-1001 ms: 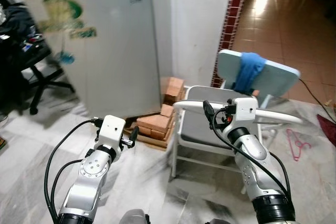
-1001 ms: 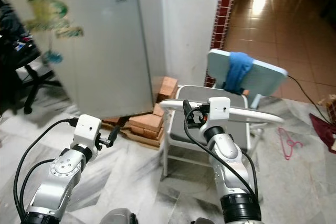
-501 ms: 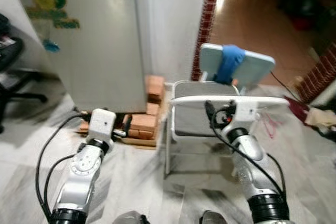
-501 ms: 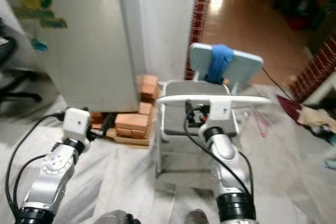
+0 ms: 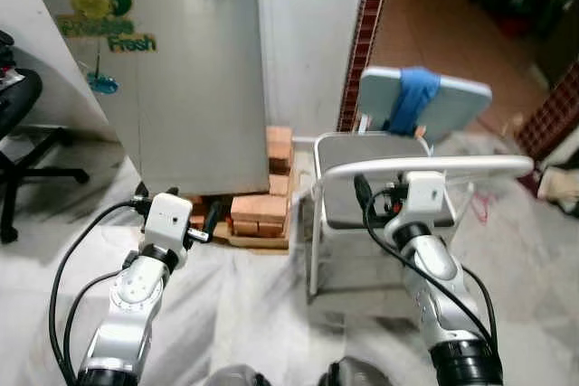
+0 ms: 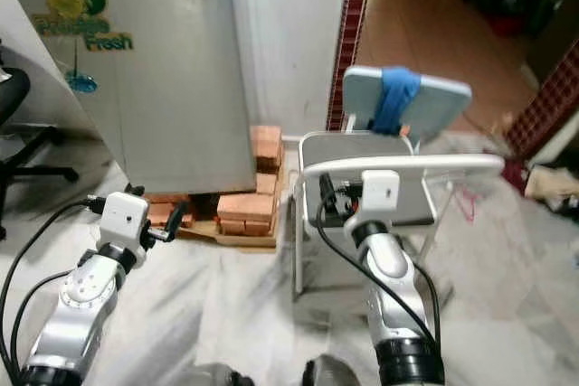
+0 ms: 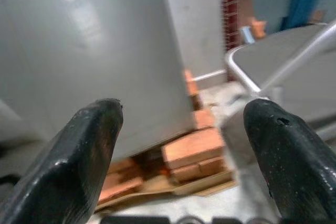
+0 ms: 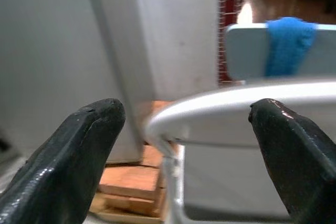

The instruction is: Restocking fridge

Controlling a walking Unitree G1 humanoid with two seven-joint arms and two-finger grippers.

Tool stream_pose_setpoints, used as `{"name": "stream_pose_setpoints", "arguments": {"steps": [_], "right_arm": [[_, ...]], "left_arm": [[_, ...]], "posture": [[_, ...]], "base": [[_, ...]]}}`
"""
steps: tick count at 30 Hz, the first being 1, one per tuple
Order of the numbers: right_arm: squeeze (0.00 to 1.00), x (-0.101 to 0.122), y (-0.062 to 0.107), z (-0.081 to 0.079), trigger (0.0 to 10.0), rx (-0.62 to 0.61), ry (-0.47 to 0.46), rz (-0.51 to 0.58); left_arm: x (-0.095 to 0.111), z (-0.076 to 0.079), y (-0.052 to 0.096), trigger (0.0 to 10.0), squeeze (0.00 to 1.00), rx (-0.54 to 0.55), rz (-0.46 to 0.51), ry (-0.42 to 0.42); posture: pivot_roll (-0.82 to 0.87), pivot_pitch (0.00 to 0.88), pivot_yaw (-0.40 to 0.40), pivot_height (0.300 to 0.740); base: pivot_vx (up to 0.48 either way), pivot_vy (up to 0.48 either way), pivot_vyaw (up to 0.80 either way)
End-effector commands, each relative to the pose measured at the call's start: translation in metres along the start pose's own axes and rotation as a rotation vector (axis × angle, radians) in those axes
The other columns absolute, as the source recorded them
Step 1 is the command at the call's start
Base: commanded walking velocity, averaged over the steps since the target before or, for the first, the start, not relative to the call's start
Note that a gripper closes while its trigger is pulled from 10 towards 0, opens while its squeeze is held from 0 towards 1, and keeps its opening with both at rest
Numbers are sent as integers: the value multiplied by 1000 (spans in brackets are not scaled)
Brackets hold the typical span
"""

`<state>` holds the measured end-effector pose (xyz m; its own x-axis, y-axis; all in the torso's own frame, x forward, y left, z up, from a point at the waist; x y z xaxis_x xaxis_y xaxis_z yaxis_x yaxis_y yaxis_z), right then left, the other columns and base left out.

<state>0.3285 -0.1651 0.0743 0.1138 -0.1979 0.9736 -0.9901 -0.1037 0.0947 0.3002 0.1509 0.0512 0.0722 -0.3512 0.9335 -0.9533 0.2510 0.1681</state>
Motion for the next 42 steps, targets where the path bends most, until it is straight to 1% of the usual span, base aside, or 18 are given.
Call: {"name": "stream_pose_setpoints", "arguments": {"steps": [1, 4, 7, 8, 9, 10, 12, 13, 15, 18, 20, 21, 24, 25, 28, 31, 36, 42], "right_arm": [[0, 5, -1, 1, 10000, -13, 1, 17], [0, 8, -1, 1, 10000, -14, 9, 23], [0, 11, 0, 1, 10000, -12, 14, 28], [0, 10, 1, 1, 10000, -12, 14, 28], [0, 7, 3, 1, 10000, -20, 10, 20], [0, 4, 4, 1, 10000, -25, 8, 16], [0, 4, 4, 1, 10000, -27, 8, 15], [0, 3, 5, 1, 10000, -28, 6, 16], [0, 3, 6, 2, 10000, -36, 2, 18], [0, 1, 10, 10, 10000, -60, -10, 7], [0, 0, 10, 10, 10000, -59, -9, 6], [0, 1, 9, 10, 10000, -56, -7, 9], [0, 3, 8, 9, 10000, -55, -5, 13], [0, 3, 7, 9, 10000, -57, -5, 16], [0, 4, 7, 9, 10000, -55, -2, 18], [0, 8, 6, 6, 10000, -30, 17, 27], [0, 10, 2, 6, 10000, -16, 29, 26], [0, 13, -4, 4, 10000, -8, 31, 32]], "left_arm": [[0, -7, 4, 10000, 0, -7, -3, -20], [3, -10, 5, 10000, 0, -13, 4, -27], [9, -14, 6, 10000, 0, -8, 19, -13], [9, -15, 7, 10000, 0, -11, 16, -3], [11, -15, 9, 10000, 0, -10, 17, 37], [12, -15, 11, 10000, 0, 1, 17, 47], [13, -15, 11, 10000, 0, 5, 23, 34], [12, -15, 13, 10000, 0, 35, 21, 21], [9, -13, 14, 10000, 0, 39, 11, 42], [3, -9, 16, 10000, 0, 66, -7, 74], [3, -7, 16, 10000, 0, 62, -8, 77], [4, -2, 17, 10000, 0, 36, -4, 76], [4, 0, 17, 10000, 0, 23, -4, 77], [5, -3, 15, 10000, 0, 32, -7, 90], [7, -7, 12, 10000, 0, 49, 7, 83], [5, -12, 10, 10000, 0, 93, 3, 101], [7, -5, 9, 10000, 0, 70, 10, 97], [6, -4, 8, 10000, 0, 71, 11, 93]], "posture": [[8, 0, 56, 740], [21, 0, 59, 740], [27, 0, 64, 740], [31, 0, 67, 740], [31, 0, 69, 740], [32, 0, 72, 740], [32, 0, 72, 740], [21, 0, 79, 740], [14, 0, 75, 740], [11, 0, 66, 740], [9, 0, 66, 740], [10, 0, 66, 740], [13, 0, 65, 740], [12, 0, 64, 740], [6, 0, 57, 740], [5, 0, 46, 740], [15, 0, 38, 740], [22, 0, 35, 740]], "base": [[0, 472, -800], [0, 470, -800], [0, 469, -800], [0, 469, -800], [0, 469, -800], [0, 469, -800], [0, 469, -800], [0, 469, -800], [0, 472, -800], [0, 472, -800], [0, 472, -800], [0, 480, -800], [0, 480, -773], [0, 480, -712], [0, 480, -702], [0, 480, -702], [0, 480, -645], [0, 480, -325]]}}
Point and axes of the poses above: a point about 5 cm out from each wrist's last joint towards the gripper, its own y axis pointing back from the gripper into the wrist, its own x axis along the axis of the wrist's last joint, z = x × y, the point moved 5 cm from there along -y, pointing out of the wrist towards the gripper, and after that the axes turned 8 degrees about -y, right-handed, at the moved point
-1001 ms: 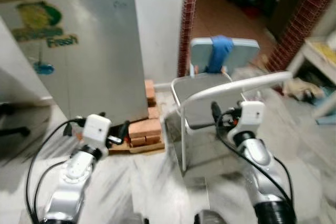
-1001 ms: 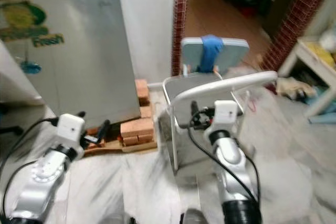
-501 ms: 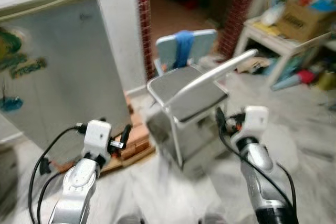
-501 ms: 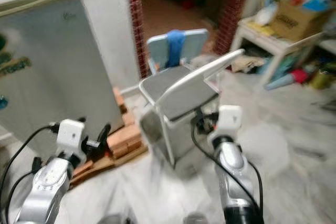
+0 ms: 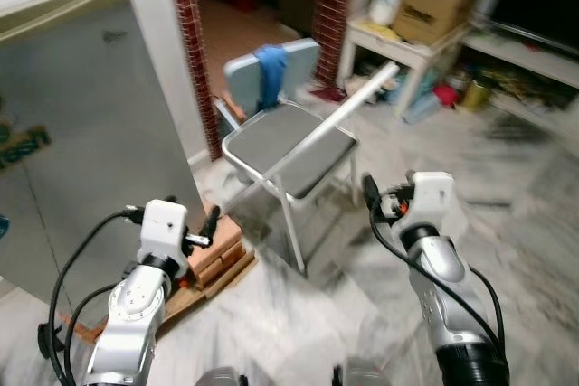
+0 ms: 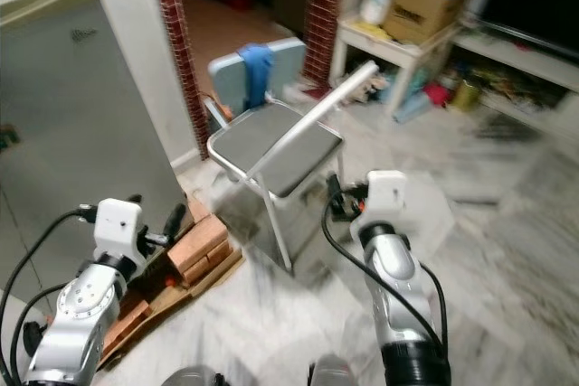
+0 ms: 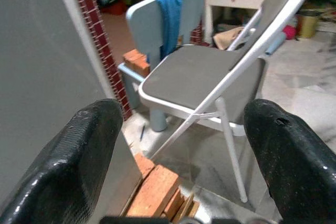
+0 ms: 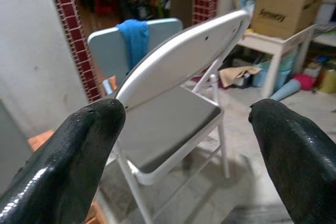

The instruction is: Restocking fridge

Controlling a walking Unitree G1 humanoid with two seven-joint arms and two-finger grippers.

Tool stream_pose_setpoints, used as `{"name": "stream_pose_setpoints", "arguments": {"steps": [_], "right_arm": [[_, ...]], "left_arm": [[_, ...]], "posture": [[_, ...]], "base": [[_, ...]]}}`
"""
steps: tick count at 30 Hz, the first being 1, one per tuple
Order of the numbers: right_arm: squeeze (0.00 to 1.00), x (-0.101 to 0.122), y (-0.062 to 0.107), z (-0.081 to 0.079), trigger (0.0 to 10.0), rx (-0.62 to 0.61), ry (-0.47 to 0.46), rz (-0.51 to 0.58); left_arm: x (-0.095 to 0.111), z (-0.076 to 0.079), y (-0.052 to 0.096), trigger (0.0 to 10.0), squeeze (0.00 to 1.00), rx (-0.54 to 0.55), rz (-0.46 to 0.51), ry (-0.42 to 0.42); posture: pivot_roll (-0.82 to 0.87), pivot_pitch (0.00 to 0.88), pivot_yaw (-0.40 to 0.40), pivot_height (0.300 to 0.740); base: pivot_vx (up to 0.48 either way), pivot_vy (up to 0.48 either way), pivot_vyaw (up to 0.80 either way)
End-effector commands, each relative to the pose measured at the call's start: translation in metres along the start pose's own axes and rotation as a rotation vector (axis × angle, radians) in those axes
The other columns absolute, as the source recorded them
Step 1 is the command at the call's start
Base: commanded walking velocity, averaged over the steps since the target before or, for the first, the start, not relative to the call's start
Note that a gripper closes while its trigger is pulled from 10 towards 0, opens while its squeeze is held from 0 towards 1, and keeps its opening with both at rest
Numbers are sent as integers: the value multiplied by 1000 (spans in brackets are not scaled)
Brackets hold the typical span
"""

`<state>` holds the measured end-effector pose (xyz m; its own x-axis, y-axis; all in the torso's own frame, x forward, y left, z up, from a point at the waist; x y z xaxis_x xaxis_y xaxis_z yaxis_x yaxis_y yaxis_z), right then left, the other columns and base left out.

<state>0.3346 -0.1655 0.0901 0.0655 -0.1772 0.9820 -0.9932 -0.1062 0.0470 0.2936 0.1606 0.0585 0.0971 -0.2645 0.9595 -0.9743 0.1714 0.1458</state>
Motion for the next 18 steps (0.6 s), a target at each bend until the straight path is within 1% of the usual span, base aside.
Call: {"name": "stream_pose_setpoints", "arguments": {"steps": [1, 3, 4, 5, 6, 10, 11, 13, 14, 18], "right_arm": [[0, -4, 0, 3, 10000, -7, 9, -15], [0, -4, 0, -2, 10000, 25, 32, -14], [0, -4, 0, -2, 10000, 25, 32, -14], [0, -4, 1, -7, 10000, 56, 44, -8], [0, -3, 1, -9, 10000, 63, 53, -6], [0, -4, 0, -7, 10000, 52, 31, -7], [0, -5, 0, -6, 10000, 48, 27, -9], [0, -7, -1, -6, 10000, 50, 14, -17], [0, -7, -1, -6, 10000, 50, 14, -17], [0, -10, -6, -17, 10000, 87, 11, -30]], "left_arm": [[3, 6, -2, 10000, 0, -15, 12, -2], [2, 7, -2, 10000, 0, -19, 9, -7], [2, 7, -2, 10000, 0, -19, 9, -7], [2, 9, -2, 10000, 0, -31, 10, -10], [2, 10, -3, 10000, 0, -36, 11, -10], [1, 12, -3, 10000, 0, -41, 11, -10], [1, 12, -3, 10000, 0, -41, 11, -10], [2, 13, -3, 10000, 0, -37, 16, -11], [2, 13, -3, 10000, 0, -37, 16, -11], [1, 9, -1, 10000, 0, -7, 12, -14]], "posture": [[22, 0, 34, 740], [22, 0, 34, 740], [22, 0, 34, 740], [22, 0, 31, 740], [22, 0, 31, 740], [32, 0, 18, 740], [32, 0, 18, 740], [65, 0, -16, 740], [65, 0, -16, 740], [82, 0, -34, 740]], "base": [[0, 476, 0], [0, 469, 0], [0, 469, 0], [0, 465, 794], [0, 465, 794], [0, 465, 717], [0, 465, 0], [0, 463, 0], [0, 465, 0], [0, 465, 0]]}}
Point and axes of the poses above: a point about 5 cm out from each wrist's last joint towards the gripper, its own y axis pointing back from the gripper into the wrist, its own x axis along the axis of the wrist's last joint, z = x × y, the point moved 5 cm from there along -y, pointing out of the wrist towards the gripper, and after that the axes turned 8 degrees about -y, right-handed, at the moved point
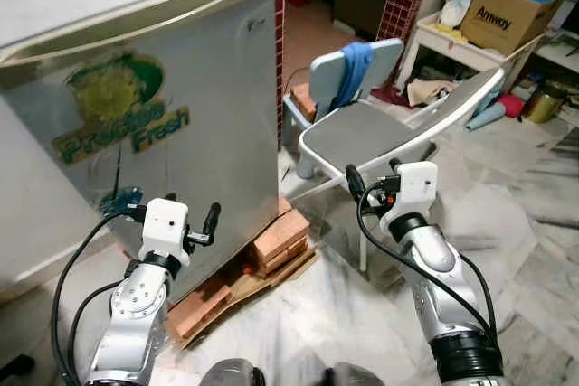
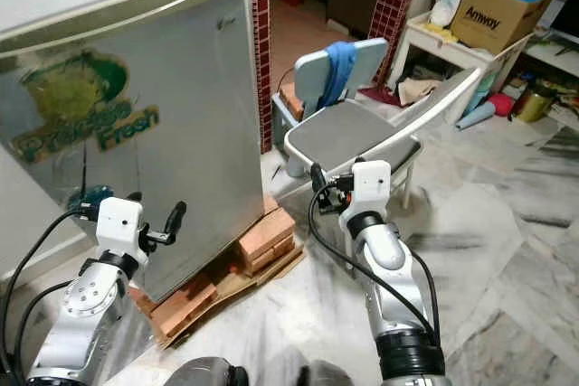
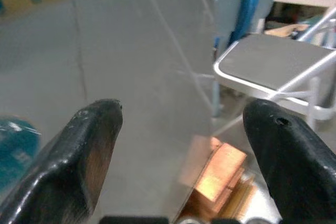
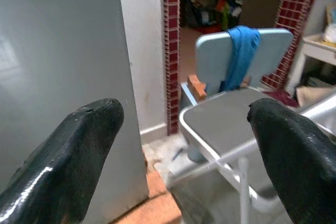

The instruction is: Restocking fridge

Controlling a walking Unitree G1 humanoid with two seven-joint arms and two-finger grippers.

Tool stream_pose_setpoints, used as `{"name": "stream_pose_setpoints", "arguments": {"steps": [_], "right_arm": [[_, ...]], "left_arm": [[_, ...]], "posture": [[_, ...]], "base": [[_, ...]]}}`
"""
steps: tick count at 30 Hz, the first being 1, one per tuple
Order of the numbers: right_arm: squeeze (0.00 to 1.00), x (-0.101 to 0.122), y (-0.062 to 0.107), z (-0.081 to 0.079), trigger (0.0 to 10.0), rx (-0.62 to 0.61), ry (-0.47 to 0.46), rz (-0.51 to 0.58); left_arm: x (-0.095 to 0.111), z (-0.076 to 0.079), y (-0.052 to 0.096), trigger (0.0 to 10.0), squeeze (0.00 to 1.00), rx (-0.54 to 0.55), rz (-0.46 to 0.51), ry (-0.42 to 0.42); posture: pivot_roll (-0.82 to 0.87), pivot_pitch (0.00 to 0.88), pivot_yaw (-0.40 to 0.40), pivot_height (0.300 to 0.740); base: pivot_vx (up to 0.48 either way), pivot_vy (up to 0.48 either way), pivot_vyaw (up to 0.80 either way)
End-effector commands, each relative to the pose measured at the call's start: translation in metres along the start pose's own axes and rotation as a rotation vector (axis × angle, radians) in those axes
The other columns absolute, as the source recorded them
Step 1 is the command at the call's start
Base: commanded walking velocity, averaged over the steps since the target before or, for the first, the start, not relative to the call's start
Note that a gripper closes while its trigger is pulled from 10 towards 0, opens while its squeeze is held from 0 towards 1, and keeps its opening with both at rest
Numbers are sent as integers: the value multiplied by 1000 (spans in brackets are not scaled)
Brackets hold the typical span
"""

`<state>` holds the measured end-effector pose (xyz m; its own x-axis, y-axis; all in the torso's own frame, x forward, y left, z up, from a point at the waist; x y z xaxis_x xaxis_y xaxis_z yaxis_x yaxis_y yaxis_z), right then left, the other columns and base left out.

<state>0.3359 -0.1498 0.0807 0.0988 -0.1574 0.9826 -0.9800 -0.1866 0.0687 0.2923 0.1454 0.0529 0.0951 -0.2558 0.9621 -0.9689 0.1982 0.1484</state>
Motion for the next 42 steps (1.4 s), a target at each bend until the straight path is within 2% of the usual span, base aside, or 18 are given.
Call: {"name": "stream_pose_setpoints", "arguments": {"steps": [1, 8, 9, 12, 15, 18, 20, 26, 27, 31, 42], "right_arm": [[0, 3, -5, -5, 10000, 10, -3, 8], [0, 4, -9, 0, 10000, -34, 17, 12], [0, 3, -10, 2, 10000, -48, 11, 11], [0, 6, -10, 2, 10000, -53, 24, 25], [0, 1, -8, 7, 10000, -78, 38, 6], [0, -2, -6, 12, 10000, -108, 26, 0], [0, -4, -6, 19, 10000, -155, 58, -7], [0, -1, -9, 18, 10000, -131, 101, 11], [0, -1, -10, 16, 10000, -113, 70, 13], [0, 0, -11, 16, 10000, -105, 52, 4], [0, -4, -8, 15, 10000, -82, -12, -10]], "left_arm": [[2, -8, 2, 10000, 0, 20, 10, -29], [5, -7, 1, 10000, 0, -26, 17, -51], [8, -2, -1, 10000, 0, -78, 26, -83], [12, 2, -4, 10000, 0, -131, 43, -112], [11, -2, -7, 10000, 0, -120, 26, -95], [9, 1, -6, 10000, 0, -137, 19, -91], [6, 5, -3, 10000, 0, -152, 3, -78], [1, 7, 1, 10000, 0, -161, -4, -77], [1, 6, 2, 10000, 0, -156, -10, -67], [1, -1, 6, 10000, 0, -126, 8, -37], [1, -7, 7, 10000, 0, -103, 19, -33]], "posture": [[85, 0, -31, 740], [72, 0, 11, 740], [67, 0, 16, 740], [58, 0, 23, 740], [50, 0, 28, 740], [50, 0, 28, 740], [51, 0, 26, 740], [61, 0, 14, 740], [64, 0, 9, 740], [66, 0, -1, 740], [69, 0, -9, 740]], "base": [[0, 465, 0], [0, 463, 0], [0, 465, 0], [0, 465, 0], [0, 453, 0], [0, 430, 0], [0, 426, 0], [-219, 407, 0], [-259, 409, 0], [-124, 282, 0], [0, 0, -73]]}}
Point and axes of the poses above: a point about 5 cm out from each wrist's last joint towards the gripper, its own y axis pointing back from the gripper into the wrist, its own x axis along the axis of the wrist's last joint, z = x × y, the point moved 5 cm from there along -y, pointing out of the wrist towards the gripper, and after that the axes turned 8 degrees about -y, right-handed, at the moved point
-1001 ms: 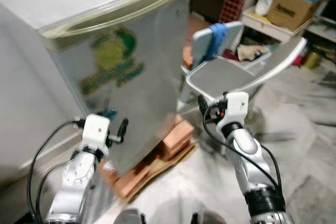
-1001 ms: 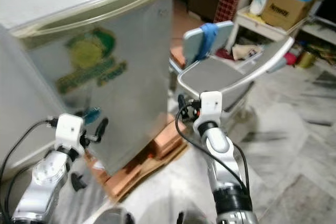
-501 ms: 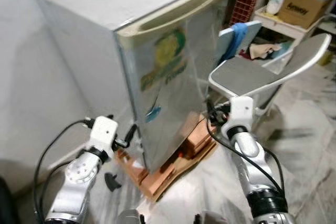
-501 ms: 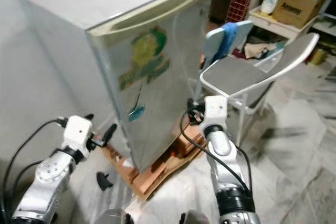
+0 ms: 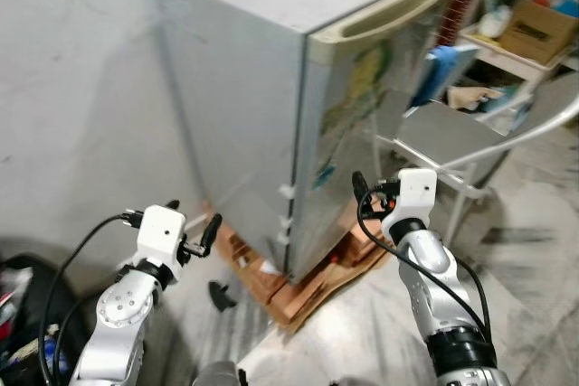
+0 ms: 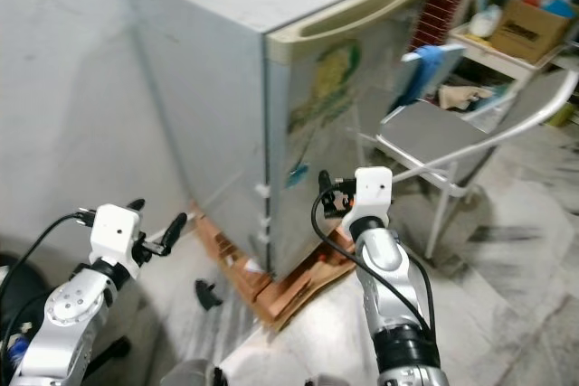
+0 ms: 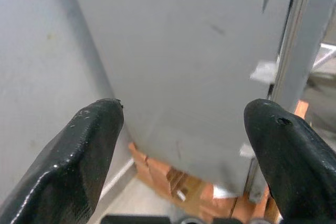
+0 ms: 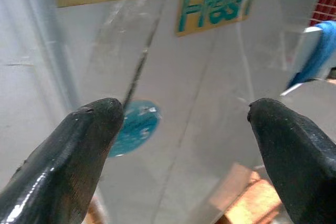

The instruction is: Restocking fridge

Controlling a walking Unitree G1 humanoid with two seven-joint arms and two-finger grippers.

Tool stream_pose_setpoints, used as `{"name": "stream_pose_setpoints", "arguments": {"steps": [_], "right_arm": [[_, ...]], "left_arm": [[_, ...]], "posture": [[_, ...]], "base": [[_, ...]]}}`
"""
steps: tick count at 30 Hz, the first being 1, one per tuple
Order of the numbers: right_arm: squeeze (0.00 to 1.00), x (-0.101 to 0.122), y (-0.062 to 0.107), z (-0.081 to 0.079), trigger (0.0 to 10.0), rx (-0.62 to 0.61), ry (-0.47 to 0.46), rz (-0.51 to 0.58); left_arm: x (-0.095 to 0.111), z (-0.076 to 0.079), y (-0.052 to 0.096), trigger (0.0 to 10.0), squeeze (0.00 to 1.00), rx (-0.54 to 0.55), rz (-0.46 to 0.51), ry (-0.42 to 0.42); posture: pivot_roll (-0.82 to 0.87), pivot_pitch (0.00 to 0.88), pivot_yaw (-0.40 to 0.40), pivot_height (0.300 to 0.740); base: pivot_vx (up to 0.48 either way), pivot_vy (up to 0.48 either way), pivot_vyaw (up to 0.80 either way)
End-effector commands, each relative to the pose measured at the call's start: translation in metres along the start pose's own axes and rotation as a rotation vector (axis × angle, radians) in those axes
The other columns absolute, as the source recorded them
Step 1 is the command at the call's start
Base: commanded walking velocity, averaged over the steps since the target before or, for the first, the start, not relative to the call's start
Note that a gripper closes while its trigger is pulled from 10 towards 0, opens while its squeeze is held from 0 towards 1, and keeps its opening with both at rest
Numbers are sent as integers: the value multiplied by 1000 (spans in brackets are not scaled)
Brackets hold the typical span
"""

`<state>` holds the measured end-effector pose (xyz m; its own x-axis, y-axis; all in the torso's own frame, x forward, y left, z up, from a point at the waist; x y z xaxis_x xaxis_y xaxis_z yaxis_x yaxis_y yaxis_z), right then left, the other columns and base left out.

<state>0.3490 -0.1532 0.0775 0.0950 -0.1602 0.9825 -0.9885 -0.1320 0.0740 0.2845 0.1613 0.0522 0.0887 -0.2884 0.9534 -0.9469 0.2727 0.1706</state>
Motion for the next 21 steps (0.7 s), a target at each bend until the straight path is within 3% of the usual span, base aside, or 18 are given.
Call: {"name": "stream_pose_setpoints", "arguments": {"steps": [1, 5, 19, 21], "right_arm": [[0, -2, 4, 9, 10000, -25, -12, -13], [0, -1, 6, 9, 10000, -23, -15, -9], [0, 1, 6, 9, 10000, -11, -9, -8], [0, 1, 6, 8, 10000, -7, -7, -7]], "left_arm": [[7, 5, -5, 10000, 0, -22, 20, 2], [6, 6, -5, 10000, 0, -24, 15, 6], [5, 8, -7, 10000, 0, -27, 11, 8], [7, 9, -7, 10000, 0, -31, 26, 2]], "posture": [[67, 0, -8, 740], [63, 0, -9, 740], [61, 0, -13, 740], [61, 0, -14, 740]], "base": [[0, 0, -800], [0, 124, -800], [0, 365, -800], [0, 0, -800]]}}
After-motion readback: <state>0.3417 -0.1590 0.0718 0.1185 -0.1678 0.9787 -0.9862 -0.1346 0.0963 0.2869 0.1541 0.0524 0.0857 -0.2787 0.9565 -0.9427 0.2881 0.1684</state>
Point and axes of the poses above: a point about 5 cm out from each wrist's last joint towards the gripper, its own y axis pointing back from the gripper into the wrist, its own x axis along the axis of the wrist's last joint, z = x × y, the point moved 5 cm from there along -y, pointing out of the wrist towards the gripper, and after that the axes turned 8 degrees about -y, right-handed, at the moved point
